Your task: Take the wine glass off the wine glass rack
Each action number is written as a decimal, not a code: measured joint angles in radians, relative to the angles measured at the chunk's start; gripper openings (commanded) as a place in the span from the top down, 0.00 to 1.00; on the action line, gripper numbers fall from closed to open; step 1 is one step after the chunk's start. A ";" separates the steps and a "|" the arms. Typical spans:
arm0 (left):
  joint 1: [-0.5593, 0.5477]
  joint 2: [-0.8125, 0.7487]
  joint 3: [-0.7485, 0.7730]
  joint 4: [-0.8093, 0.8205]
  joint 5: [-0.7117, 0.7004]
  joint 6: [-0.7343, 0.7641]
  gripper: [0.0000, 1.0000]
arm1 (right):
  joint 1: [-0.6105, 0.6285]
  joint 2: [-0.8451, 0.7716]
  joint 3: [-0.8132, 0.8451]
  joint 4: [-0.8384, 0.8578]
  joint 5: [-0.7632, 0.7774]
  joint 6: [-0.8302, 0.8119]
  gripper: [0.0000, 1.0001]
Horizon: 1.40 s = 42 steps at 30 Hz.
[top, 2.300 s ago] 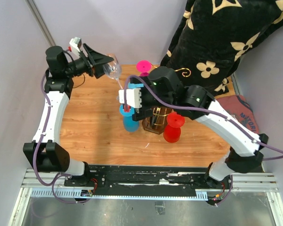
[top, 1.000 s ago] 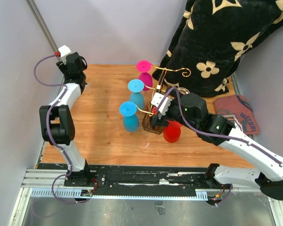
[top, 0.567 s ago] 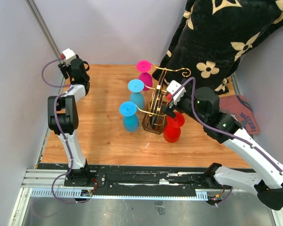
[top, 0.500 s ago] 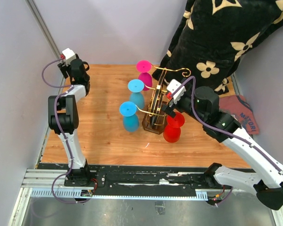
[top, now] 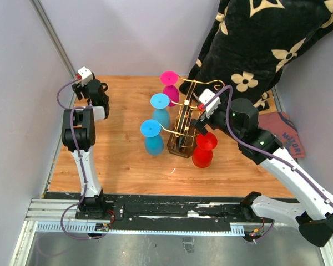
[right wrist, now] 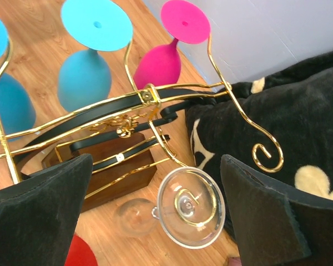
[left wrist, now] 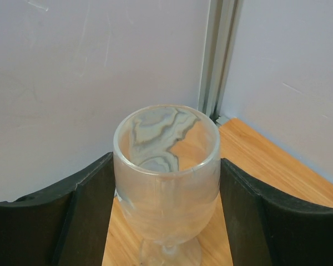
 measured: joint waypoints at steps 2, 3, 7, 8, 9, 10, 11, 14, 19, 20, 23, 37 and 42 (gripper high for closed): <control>0.001 0.000 -0.005 0.008 -0.001 -0.005 0.29 | -0.010 0.000 0.000 0.001 0.000 0.000 0.02; 0.001 0.000 -0.007 0.011 -0.002 -0.009 0.23 | -0.013 0.000 0.000 0.000 -0.001 0.001 0.02; 0.001 0.000 -0.015 0.013 -0.003 -0.031 0.02 | -0.016 0.001 0.000 0.000 -0.002 0.004 0.02; 0.001 0.000 -0.022 0.014 -0.002 -0.036 0.01 | -0.016 0.001 0.000 0.000 -0.003 0.005 0.02; 0.001 -0.002 -0.031 0.013 -0.002 -0.044 0.00 | -0.016 0.001 0.000 0.000 -0.003 0.005 0.02; 0.001 -0.003 -0.043 0.011 -0.002 -0.052 0.00 | -0.016 0.001 0.000 -0.001 -0.003 0.006 0.02; 0.001 -0.006 -0.055 0.008 -0.001 -0.061 0.00 | -0.016 0.001 0.000 -0.002 -0.003 0.009 0.02; 0.001 -0.026 -0.090 -0.005 0.001 -0.085 0.00 | -0.016 0.000 0.002 -0.008 -0.010 0.023 0.01; 0.001 -0.085 -0.129 -0.041 0.002 -0.122 0.00 | -0.016 -0.002 0.010 -0.029 -0.013 0.080 0.00; 0.001 -0.098 -0.131 -0.054 0.003 -0.131 0.00 | -0.016 -0.003 0.015 -0.040 -0.013 0.102 0.02; 0.000 -0.135 -0.131 -0.094 0.008 -0.151 0.00 | -0.016 -0.003 0.042 -0.080 -0.006 0.167 0.05; -0.064 -0.361 -0.062 -0.494 0.030 -0.308 0.00 | -0.050 0.173 0.386 -0.323 0.069 0.548 0.18; -0.117 -0.486 0.022 -0.756 0.073 -0.455 0.00 | -0.099 0.312 0.567 -0.381 -0.022 0.641 0.30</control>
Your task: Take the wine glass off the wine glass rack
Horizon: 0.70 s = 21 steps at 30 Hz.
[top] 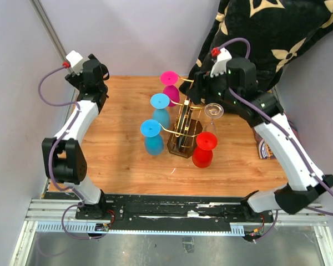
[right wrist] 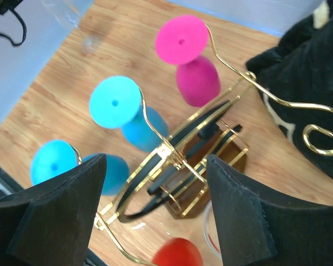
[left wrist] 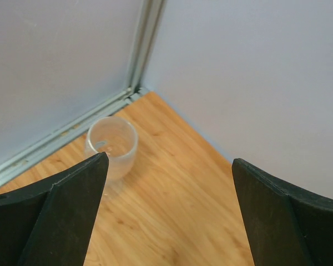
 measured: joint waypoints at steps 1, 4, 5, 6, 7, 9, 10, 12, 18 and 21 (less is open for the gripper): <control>-0.005 -0.032 0.011 -0.043 0.019 -0.032 0.00 | -0.014 0.032 0.035 -0.007 -0.027 0.021 0.32; -0.008 -0.127 0.037 -0.159 0.096 -0.124 0.00 | -0.060 0.123 0.124 -0.021 -0.121 0.092 0.33; -0.008 -0.159 0.039 -0.192 0.126 -0.153 0.00 | -0.074 0.153 0.150 -0.024 -0.150 0.115 0.33; -0.008 -0.188 0.039 -0.225 0.161 -0.180 0.00 | -0.089 0.188 0.179 -0.026 -0.180 0.142 0.33; -0.008 -0.212 0.039 -0.254 0.190 -0.203 0.00 | -0.101 0.219 0.199 -0.024 -0.201 0.161 0.33; -0.009 -0.257 0.039 -0.316 0.277 -0.247 0.00 | -0.122 0.287 0.240 -0.029 -0.249 0.206 0.34; -0.010 -0.275 0.038 -0.343 0.317 -0.264 0.00 | -0.129 0.317 0.259 -0.032 -0.267 0.224 0.35; -0.016 -0.307 0.027 -0.383 0.389 -0.288 0.01 | -0.137 0.380 0.301 -0.040 -0.298 0.253 0.38; -0.045 -0.406 -0.037 -0.456 0.543 -0.317 0.00 | -0.144 0.555 0.464 -0.058 -0.370 0.327 0.41; -0.049 -0.497 -0.107 -0.461 0.568 -0.318 0.00 | -0.144 0.597 0.504 -0.064 -0.381 0.351 0.43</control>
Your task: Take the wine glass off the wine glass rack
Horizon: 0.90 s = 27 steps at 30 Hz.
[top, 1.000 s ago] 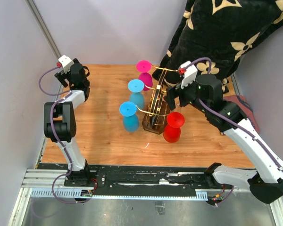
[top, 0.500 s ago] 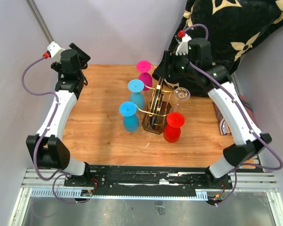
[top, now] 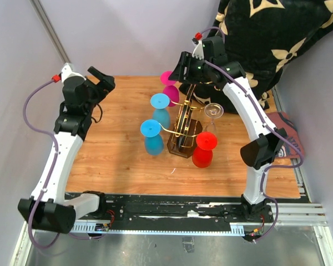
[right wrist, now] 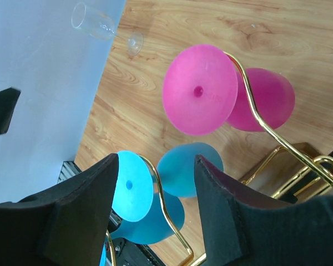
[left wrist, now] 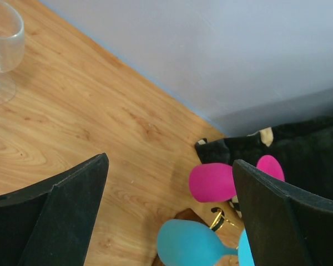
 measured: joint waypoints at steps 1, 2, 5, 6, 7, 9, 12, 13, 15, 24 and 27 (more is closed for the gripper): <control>0.000 -0.030 -0.016 -0.002 0.006 0.000 0.00 | 0.000 0.011 0.011 -0.002 -0.002 0.007 0.43; 0.000 -0.056 -0.024 -0.005 0.010 0.001 0.00 | 0.000 0.021 0.022 -0.003 -0.002 0.014 0.43; 0.000 -0.091 -0.023 -0.005 0.023 0.005 0.00 | 0.000 0.038 0.031 -0.010 -0.002 0.032 0.43; 0.000 -0.095 -0.023 -0.006 0.029 0.007 0.00 | 0.000 0.043 0.033 -0.011 -0.001 0.036 0.43; 0.000 -0.096 -0.023 -0.007 0.037 0.007 0.00 | 0.000 0.049 0.036 -0.011 -0.001 0.040 0.43; 0.000 -0.092 -0.025 -0.009 0.051 0.007 0.00 | 0.000 0.064 0.038 -0.012 -0.001 0.048 0.43; 0.000 -0.091 -0.040 -0.013 0.071 0.007 0.00 | -0.005 0.085 0.038 -0.014 0.000 0.056 0.43; 0.000 -0.091 -0.043 -0.015 0.077 0.006 0.00 | -0.007 0.092 0.038 -0.014 0.000 0.058 0.42; 0.000 -0.091 -0.049 -0.017 0.085 0.007 0.00 | -0.013 0.101 0.038 -0.015 0.000 0.059 0.42; 0.000 -0.097 -0.052 -0.021 0.116 0.006 0.00 | -0.045 0.106 0.023 0.020 -0.006 0.082 0.43; 0.000 -0.097 -0.052 -0.021 0.126 0.006 0.00 | -0.052 0.108 0.023 0.032 -0.019 0.090 0.46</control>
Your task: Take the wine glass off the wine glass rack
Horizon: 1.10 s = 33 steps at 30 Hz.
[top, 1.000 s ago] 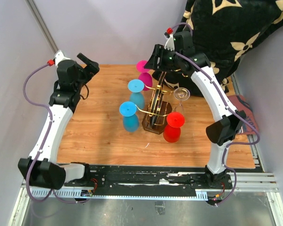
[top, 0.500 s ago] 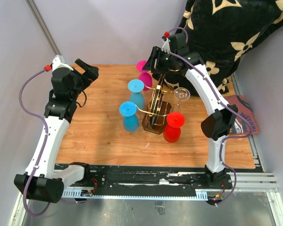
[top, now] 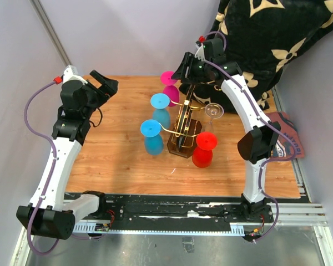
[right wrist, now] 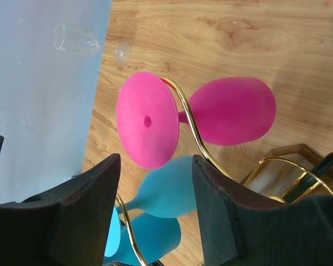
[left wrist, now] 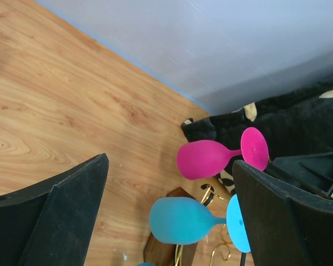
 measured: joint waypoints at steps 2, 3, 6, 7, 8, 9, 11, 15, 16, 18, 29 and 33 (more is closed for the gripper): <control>0.000 0.000 0.000 0.000 0.003 -0.002 0.00 | -0.001 0.006 0.000 0.012 -0.006 0.003 0.48; 0.000 0.000 0.000 0.000 0.005 -0.003 0.00 | -0.001 0.011 0.000 0.019 -0.010 0.007 0.49; 0.000 0.000 -0.001 0.000 0.013 -0.009 0.00 | -0.001 0.037 0.009 0.037 -0.034 0.018 0.51; 0.000 0.000 -0.001 0.000 0.015 -0.010 0.00 | -0.001 0.048 0.016 0.042 -0.044 0.022 0.53; 0.000 0.000 -0.001 0.000 0.018 -0.011 0.00 | -0.001 0.058 0.023 0.045 -0.053 0.024 0.57; 0.000 0.000 -0.001 0.000 0.019 -0.011 0.00 | 0.000 0.068 0.031 0.048 -0.063 0.027 0.61; 0.000 0.000 -0.001 0.000 0.020 -0.011 0.00 | -0.001 0.077 0.032 0.060 -0.071 0.032 0.73; 0.000 0.000 -0.001 0.000 0.020 -0.011 0.00 | -0.002 0.083 0.030 0.071 -0.077 0.045 0.90; 0.000 0.000 -0.001 0.000 0.020 -0.011 0.00 | -0.005 0.082 0.027 0.075 -0.081 0.049 0.92; 0.000 0.000 -0.001 -0.001 0.022 -0.011 0.00 | -0.015 0.076 0.009 0.093 -0.098 0.060 0.94; 0.000 0.000 -0.001 -0.001 0.030 -0.016 0.00 | -0.061 0.019 -0.090 0.208 -0.137 0.139 0.99; 0.000 0.000 -0.001 -0.002 0.037 -0.018 0.00 | -0.077 0.019 -0.101 0.246 -0.152 0.187 0.99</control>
